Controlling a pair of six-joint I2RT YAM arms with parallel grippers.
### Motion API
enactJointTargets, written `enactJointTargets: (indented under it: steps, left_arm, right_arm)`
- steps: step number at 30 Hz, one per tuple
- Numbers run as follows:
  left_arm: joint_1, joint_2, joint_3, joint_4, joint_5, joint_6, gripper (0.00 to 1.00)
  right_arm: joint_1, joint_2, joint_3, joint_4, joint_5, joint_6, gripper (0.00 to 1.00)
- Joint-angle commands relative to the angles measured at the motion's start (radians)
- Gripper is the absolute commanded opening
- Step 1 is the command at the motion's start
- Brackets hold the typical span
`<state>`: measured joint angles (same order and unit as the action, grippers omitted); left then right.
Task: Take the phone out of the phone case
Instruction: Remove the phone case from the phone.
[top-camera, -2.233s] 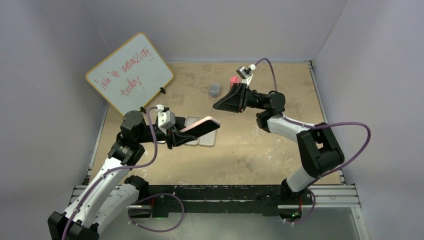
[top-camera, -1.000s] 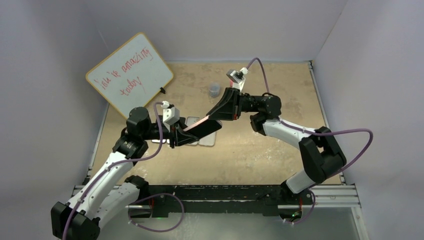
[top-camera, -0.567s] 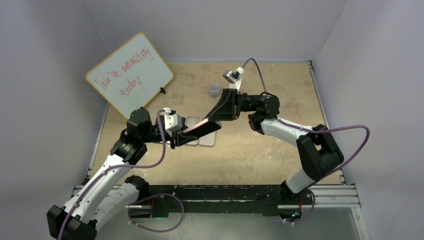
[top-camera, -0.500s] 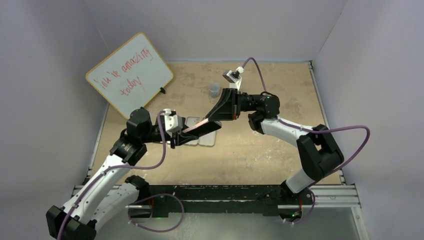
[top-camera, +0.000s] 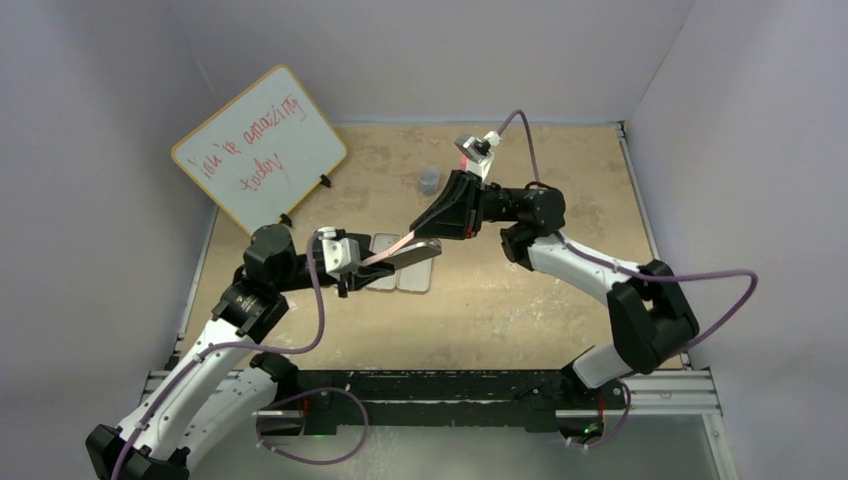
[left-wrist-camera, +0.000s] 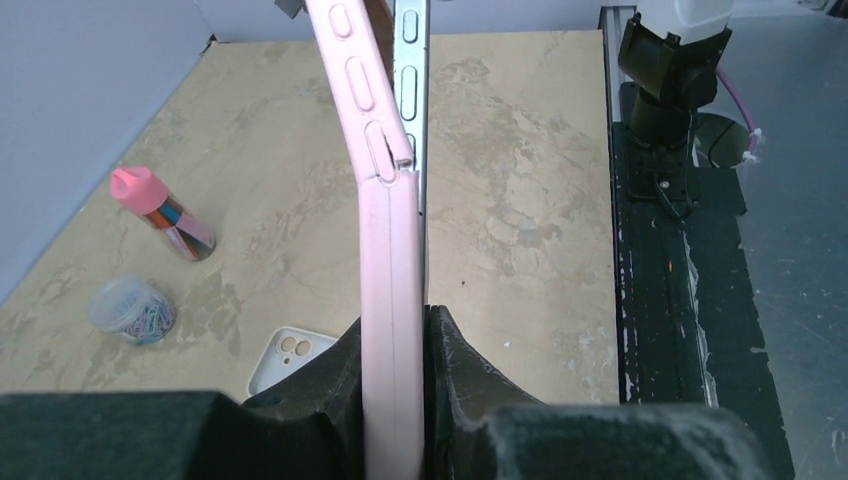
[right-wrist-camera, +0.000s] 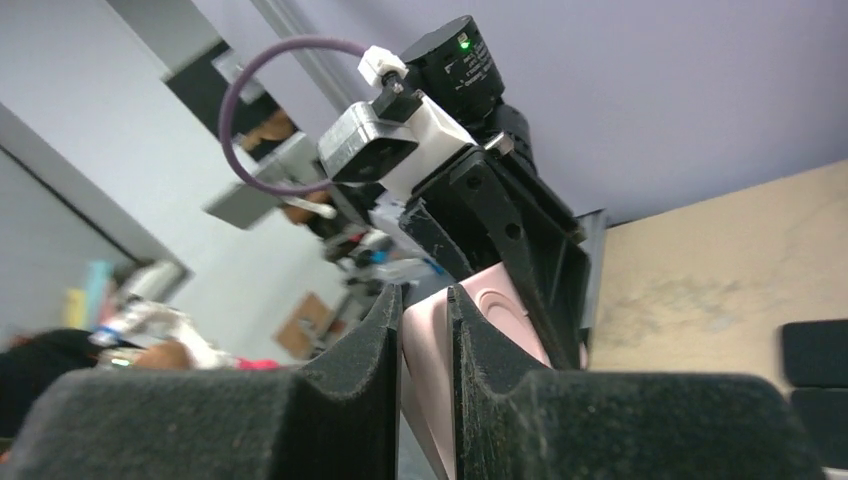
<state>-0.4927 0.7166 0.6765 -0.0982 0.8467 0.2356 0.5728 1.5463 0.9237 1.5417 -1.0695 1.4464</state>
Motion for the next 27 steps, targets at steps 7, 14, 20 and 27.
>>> enactJointTargets:
  steps: [7, 14, 20, 27]
  left_arm:
    - [-0.007, -0.048, -0.077, 0.544, -0.034, -0.375, 0.0]
    - [-0.007, -0.051, -0.245, 0.936, -0.125, -0.73, 0.0]
    - [-0.004, -0.06, -0.316, 1.125, -0.202, -0.868, 0.0]
    - [-0.004, -0.053, -0.337, 1.154, -0.261, -0.912, 0.0]
  right_arm:
    - [0.022, -0.175, 0.045, -1.068, -0.012, -1.07, 0.13]
    - [0.021, -0.161, -0.024, -0.991, -0.062, -1.048, 0.22]
    - [0.021, -0.17, -0.075, -0.93, -0.116, -1.022, 0.33]
    - [0.022, -0.196, -0.133, -0.831, -0.111, -0.949, 0.43]
